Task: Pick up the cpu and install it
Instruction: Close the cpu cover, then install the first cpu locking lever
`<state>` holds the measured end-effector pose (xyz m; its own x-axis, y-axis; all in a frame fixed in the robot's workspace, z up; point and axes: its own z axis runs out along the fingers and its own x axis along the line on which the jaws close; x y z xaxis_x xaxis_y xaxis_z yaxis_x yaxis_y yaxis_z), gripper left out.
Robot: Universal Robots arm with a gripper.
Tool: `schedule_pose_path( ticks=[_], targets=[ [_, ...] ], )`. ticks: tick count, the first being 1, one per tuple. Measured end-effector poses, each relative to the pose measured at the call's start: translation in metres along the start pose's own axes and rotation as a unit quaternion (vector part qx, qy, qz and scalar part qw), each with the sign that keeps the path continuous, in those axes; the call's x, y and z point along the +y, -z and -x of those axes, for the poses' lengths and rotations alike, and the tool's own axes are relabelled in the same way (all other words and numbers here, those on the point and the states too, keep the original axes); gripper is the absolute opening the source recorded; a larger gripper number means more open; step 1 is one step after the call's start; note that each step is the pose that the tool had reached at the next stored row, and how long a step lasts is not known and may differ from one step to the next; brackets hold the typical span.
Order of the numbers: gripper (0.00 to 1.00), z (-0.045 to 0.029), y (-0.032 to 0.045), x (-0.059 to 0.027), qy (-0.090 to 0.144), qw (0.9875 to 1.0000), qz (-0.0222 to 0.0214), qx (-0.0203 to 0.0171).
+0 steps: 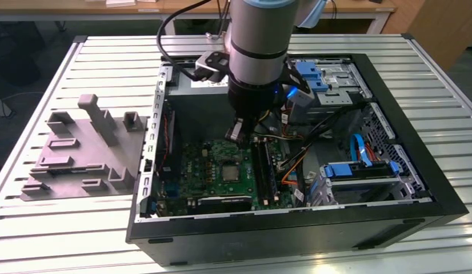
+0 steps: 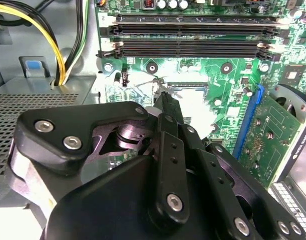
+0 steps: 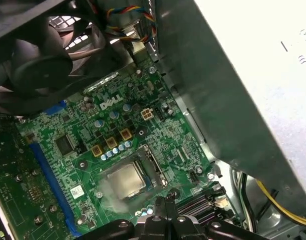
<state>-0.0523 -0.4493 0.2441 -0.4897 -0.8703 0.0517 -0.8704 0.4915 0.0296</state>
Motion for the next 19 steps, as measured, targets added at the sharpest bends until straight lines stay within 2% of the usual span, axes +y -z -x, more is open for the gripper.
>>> schedule_pose_path(
  ticks=[5, 9, 14, 19],
  targets=[
    [0.11, -0.0022, 0.0, -0.0008, 0.001, 1.0, -0.0019, 0.0036],
    [0.11, -0.0069, -0.0004, -0.0016, 0.002, 1.0, -0.0022, 0.0039],
    [0.11, -0.0124, -0.0012, 0.0028, 0.005, 1.0, -0.0023, 0.0038],
    [0.11, -0.0134, -0.0013, 0.0038, 0.006, 1.0, -0.0022, 0.0036]
  ],
)
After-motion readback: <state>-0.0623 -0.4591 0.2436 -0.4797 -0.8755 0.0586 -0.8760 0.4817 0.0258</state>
